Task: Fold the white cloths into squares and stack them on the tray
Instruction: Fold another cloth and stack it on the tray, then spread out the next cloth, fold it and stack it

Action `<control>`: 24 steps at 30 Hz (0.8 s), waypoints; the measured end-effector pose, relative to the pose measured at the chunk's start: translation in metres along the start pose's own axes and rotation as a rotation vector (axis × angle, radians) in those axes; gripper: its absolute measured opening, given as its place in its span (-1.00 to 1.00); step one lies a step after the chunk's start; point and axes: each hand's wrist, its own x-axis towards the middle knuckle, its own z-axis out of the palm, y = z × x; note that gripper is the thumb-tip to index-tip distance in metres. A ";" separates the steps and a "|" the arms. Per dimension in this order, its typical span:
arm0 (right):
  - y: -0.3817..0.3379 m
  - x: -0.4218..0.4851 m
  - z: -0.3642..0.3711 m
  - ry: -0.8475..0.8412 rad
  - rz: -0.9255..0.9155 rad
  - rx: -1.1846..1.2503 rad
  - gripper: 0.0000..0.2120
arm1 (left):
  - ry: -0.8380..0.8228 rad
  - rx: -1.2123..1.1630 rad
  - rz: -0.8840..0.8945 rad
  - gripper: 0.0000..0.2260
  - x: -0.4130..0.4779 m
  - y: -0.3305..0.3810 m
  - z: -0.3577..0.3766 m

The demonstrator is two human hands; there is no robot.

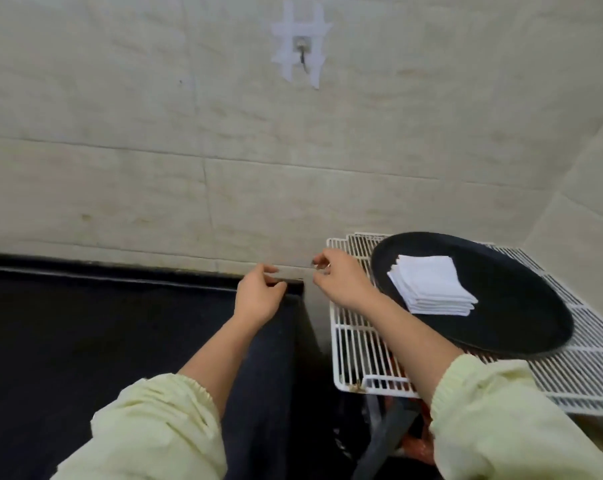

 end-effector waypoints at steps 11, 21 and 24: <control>-0.172 -0.031 0.180 -0.301 -0.166 -0.039 -0.73 | 0.140 0.193 -0.195 -0.77 -0.046 -0.160 -0.196; -0.317 -0.066 0.329 -0.466 -0.272 0.008 -0.74 | 0.269 0.288 -0.343 -0.74 -0.097 -0.294 -0.370; -0.352 -0.064 0.366 -0.511 -0.309 0.015 -0.75 | 0.316 0.277 -0.406 -0.74 -0.103 -0.325 -0.406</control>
